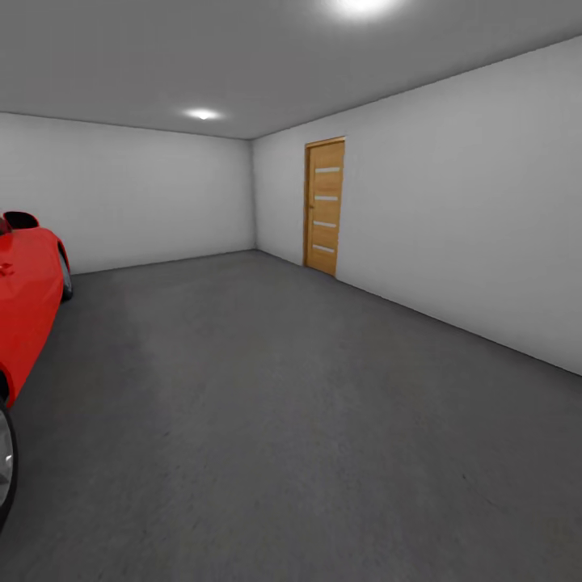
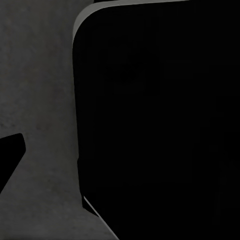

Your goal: Move the two storage containers from the living room to the garage. In the garage, place one container on the floor and stack the other container on top of it (either order is fine).

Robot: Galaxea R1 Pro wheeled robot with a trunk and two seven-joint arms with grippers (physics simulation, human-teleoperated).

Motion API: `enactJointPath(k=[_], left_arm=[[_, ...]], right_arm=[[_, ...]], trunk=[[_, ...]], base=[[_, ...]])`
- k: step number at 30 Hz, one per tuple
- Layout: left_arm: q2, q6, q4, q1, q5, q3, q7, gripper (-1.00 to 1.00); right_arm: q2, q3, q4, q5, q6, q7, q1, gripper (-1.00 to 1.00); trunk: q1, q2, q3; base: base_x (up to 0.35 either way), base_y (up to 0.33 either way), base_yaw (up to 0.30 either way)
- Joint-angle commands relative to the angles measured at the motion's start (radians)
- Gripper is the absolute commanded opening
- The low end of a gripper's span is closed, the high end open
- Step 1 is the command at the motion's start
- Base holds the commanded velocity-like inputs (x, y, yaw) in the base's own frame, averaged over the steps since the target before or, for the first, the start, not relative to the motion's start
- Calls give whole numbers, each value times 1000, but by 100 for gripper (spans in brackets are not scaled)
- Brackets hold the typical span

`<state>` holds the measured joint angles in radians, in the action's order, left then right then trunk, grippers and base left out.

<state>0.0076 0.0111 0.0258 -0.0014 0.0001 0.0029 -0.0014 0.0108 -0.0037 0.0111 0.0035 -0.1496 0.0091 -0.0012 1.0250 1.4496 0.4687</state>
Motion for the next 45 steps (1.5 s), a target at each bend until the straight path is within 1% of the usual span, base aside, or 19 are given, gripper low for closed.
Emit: enactJointPath(k=[1, 8, 11, 12, 14, 16, 17, 18, 20, 29, 30, 32, 33, 34, 36, 37, 39, 42, 45], left_arm=[[0, 1, 0, 0, 0, 0, 0, 100], [0, 1, 0, 0, 0, 0, 0, 100], [-3, 2, 11, 0, 4, 2, 0, 100], [-10, 2, 38, 0, 6, 4, -1, 100], [-40, 2, 102, 0, 9, 6, -1, 100], [-58, 3, 120, 0, 10, 6, 0, 100], [-76, 3, 131, 0, 10, 5, 0, 100], [-82, 2, 134, 0, 10, 5, 0, 100], [-88, 1, 138, 0, 13, 5, 0, 100], [-90, 8, 141, 0, 24, 8, 0, 100], [-89, 14, 141, 0, 31, 8, 0, 100], [-89, 32, 140, 0, 68, 8, 0, 100], [-89, 34, 140, 0, 78, 8, 0, 100], [-88, 37, 139, 0, 99, 7, 0, 100], [-88, 39, 139, 0, 120, 7, 0, 100], [-88, 42, 139, 0, 149, 7, 3, 100], [-88, 43, 138, 0, 169, 6, 4, 100], [-88, 44, 138, 0, 183, 5, 5, 100], [-88, 44, 138, 0, 190, 5, 7, 100]], right_arm=[[0, -1, 1, -2, -5, 1, 0, 100], [-2, 3, 1, -3, -2, 2, 0, 100], [-6, 7, 0, 5, 0, -3, 0, 100], [-8, 8, 0, 6, 0, -6, 0, 100], [-12, 9, 0, 7, -3, -9, 0, 100], [-12, 10, 0, 7, -5, -9, 0, 100], [-13, 10, 0, 7, -6, -10, 0, 100], [-13, 10, 0, 6, -6, -10, 0, 100], [-13, 10, 0, 6, -7, -11, 0, 100], [-14, 8, 0, 4, -7, -12, 0, 100], [-15, 8, 0, 4, -7, -12, 0, 100], [-16, 9, 0, 5, -7, -12, 0, 100], [-16, 9, 0, 5, -7, -12, 0, 100], [-17, 10, 0, 5, -7, -12, 0, 100], [-18, 10, 0, 5, -7, -12, 0, 100], [-19, 10, 0, 5, -7, -12, 0, 100], [-20, 11, 0, 6, -7, -12, 0, 100], [-21, 11, 0, 6, -7, -12, 0, 100], [-21, 11, 0, 6, -6, -12, 0, 100]], trunk=[[0, 0, 1], [0, 0, 1], [0, 0, 1], [0, 0, 1], [0, 0, 1], [0, 0, 1], [0, 0, 1], [0, 0, 1], [0, 0, 1], [0, 0, 1], [0, 0, 1], [0, 0, 1], [0, 0, 1], [0, 0, 1], [0, 0, 1], [0, 0, 1], [0, 0, 1], [0, 0, 1], [0, 0, 1]], base=[[0, 0, 9], [0, 0, 2], [0, 0, 0], [0, 0, 0], [0, 0, 0], [0, 0, 0], [0, 0, 0], [0, 0, 0], [0, 0, 0], [0, 0, 0], [0, 0, 0], [0, 0, 0], [0, 0, 0], [0, 0, 0], [0, 0, 0], [0, 0, 0], [0, 0, 0], [0, 0, 0], [20, 0, 0]])
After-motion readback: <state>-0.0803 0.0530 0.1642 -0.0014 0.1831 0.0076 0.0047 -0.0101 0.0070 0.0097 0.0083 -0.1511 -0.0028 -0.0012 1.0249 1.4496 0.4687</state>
